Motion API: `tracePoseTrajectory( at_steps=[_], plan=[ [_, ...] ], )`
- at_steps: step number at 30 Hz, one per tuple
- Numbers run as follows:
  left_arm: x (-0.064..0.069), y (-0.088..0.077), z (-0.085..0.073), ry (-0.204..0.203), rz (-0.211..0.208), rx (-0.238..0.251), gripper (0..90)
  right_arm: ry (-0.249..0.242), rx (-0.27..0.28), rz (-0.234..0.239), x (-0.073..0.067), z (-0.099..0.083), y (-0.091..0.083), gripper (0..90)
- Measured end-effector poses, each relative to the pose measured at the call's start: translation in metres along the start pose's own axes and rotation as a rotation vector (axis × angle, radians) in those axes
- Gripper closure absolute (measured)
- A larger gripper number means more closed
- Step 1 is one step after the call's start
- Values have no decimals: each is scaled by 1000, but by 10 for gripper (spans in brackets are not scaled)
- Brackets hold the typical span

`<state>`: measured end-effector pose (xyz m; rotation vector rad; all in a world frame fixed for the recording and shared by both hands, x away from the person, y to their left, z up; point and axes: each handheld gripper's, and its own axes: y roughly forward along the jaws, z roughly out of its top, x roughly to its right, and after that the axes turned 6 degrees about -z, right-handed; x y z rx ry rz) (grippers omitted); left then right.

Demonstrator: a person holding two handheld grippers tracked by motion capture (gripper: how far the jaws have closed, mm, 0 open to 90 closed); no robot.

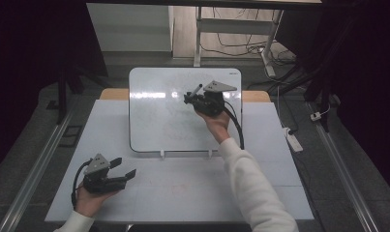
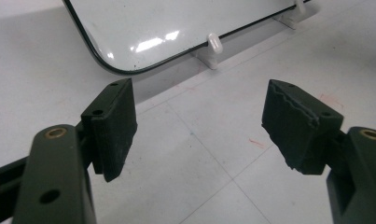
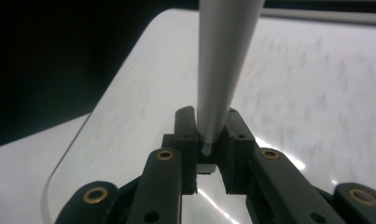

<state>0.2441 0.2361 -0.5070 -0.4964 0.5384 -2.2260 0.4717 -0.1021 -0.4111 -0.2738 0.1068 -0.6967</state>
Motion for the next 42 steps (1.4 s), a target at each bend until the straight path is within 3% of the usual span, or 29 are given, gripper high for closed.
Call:
tracePoseTrajectory(
  at_steps=[11,20,26,34,39,42],
  plan=[
    [2,1,2,7,13,11,267,20,-110,128,-29,-42,-65,785],
    [3,1,2,10,20,17,267,16,-159,223,-58,-68,-94,786],
    [3,2,3,12,17,21,267,13,-186,259,-69,-82,-104,785],
    [7,-2,6,10,-5,38,265,21,-224,261,-76,-94,-106,785],
    [18,4,19,18,-49,45,264,12,-244,268,-85,-99,-106,785],
    [25,11,33,44,-79,42,262,31,-244,285,-86,-98,-104,785]
  ],
)
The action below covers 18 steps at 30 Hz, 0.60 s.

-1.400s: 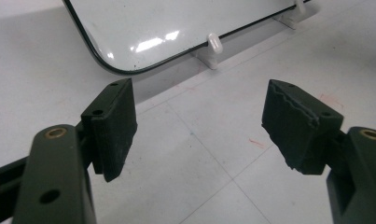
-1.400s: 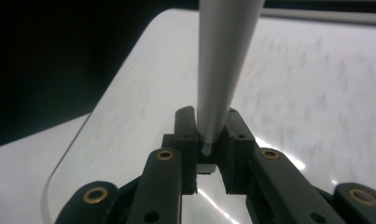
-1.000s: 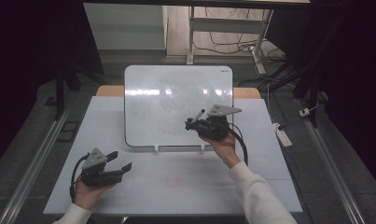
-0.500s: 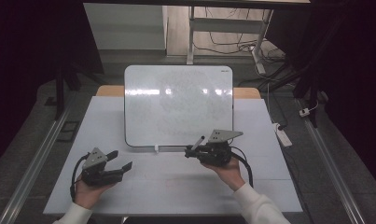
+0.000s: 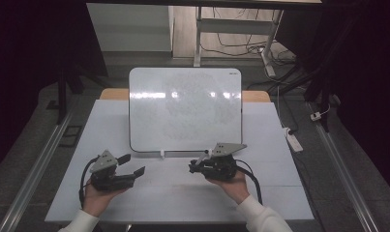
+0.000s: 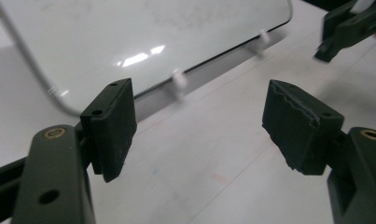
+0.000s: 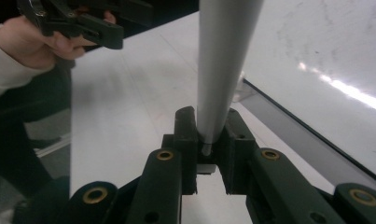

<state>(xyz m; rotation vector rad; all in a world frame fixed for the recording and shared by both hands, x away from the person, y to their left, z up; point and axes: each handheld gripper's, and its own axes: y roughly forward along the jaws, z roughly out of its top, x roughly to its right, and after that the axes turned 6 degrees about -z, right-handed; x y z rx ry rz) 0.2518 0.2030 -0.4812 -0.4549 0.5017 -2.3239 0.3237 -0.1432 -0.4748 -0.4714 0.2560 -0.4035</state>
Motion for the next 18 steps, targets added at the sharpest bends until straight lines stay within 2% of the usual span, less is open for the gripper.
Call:
tracePoseTrajectory(
  at_steps=[3,7,15,18],
  plan=[
    [4,11,12,7,-33,-8,263,-4,-11,5,-1,2,5,785],
    [13,24,28,22,-69,-1,264,19,-4,30,-1,3,9,785],
    [41,42,49,104,-147,20,284,-7,-15,81,-6,6,20,785],
    [51,50,56,133,-172,27,300,5,-19,105,-7,5,25,785]
  ],
)
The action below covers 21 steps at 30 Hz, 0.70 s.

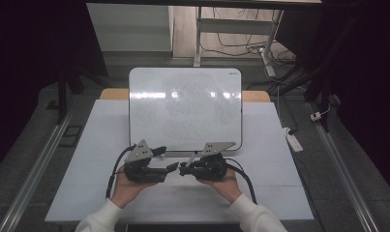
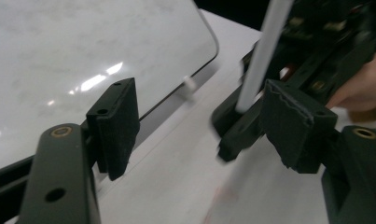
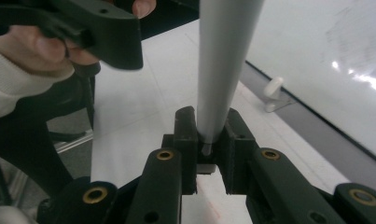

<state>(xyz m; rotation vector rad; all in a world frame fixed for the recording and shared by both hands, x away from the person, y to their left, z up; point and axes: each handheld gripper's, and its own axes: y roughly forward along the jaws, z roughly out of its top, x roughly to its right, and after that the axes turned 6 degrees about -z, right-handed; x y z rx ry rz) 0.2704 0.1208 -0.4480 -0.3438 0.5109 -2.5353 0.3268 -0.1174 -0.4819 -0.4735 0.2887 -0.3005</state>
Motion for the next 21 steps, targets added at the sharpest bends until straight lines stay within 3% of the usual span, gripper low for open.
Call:
tracePoseTrajectory(
  at_steps=[6,11,17,21],
  plan=[
    [10,16,10,47,-39,8,370,16,-1,10,-1,-1,4,785],
    [10,25,12,64,-73,10,545,23,-3,9,-1,-2,6,785],
    [12,26,12,87,-78,12,788,18,5,0,-4,-2,4,784],
    [13,25,12,98,-62,1,810,26,-1,13,-3,-3,6,784]
  ],
)
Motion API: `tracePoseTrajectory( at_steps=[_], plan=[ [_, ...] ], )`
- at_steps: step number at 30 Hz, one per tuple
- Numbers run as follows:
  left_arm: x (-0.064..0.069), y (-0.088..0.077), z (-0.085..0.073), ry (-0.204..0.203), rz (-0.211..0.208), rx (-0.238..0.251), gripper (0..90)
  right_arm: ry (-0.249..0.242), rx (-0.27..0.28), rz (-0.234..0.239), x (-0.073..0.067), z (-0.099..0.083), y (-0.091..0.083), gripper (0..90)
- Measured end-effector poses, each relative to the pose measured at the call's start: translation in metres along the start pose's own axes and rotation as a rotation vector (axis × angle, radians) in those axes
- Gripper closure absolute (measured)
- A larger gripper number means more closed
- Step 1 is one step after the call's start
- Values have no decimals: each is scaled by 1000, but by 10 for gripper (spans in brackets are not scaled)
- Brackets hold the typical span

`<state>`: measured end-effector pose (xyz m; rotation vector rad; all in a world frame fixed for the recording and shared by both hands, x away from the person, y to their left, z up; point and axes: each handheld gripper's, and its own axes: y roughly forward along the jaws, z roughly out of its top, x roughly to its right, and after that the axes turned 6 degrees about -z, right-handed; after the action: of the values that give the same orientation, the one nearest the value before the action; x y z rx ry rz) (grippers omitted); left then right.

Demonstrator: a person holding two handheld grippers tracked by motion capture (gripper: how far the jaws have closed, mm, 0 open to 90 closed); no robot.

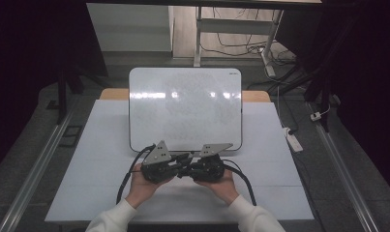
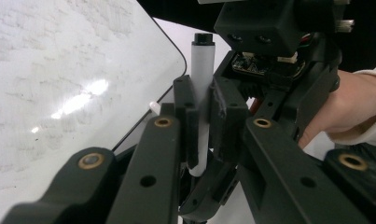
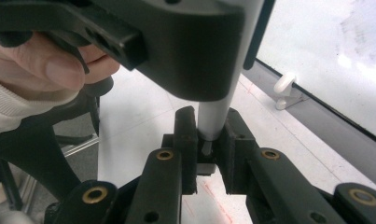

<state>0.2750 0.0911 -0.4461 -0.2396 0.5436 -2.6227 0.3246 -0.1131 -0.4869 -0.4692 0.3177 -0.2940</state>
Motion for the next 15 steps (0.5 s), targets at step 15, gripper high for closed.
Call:
tracePoseTrajectory(
  at_steps=[15],
  plan=[
    [-38,-36,21,-83,105,65,814,-13,141,-127,-3,2,-29,493]
  ],
)
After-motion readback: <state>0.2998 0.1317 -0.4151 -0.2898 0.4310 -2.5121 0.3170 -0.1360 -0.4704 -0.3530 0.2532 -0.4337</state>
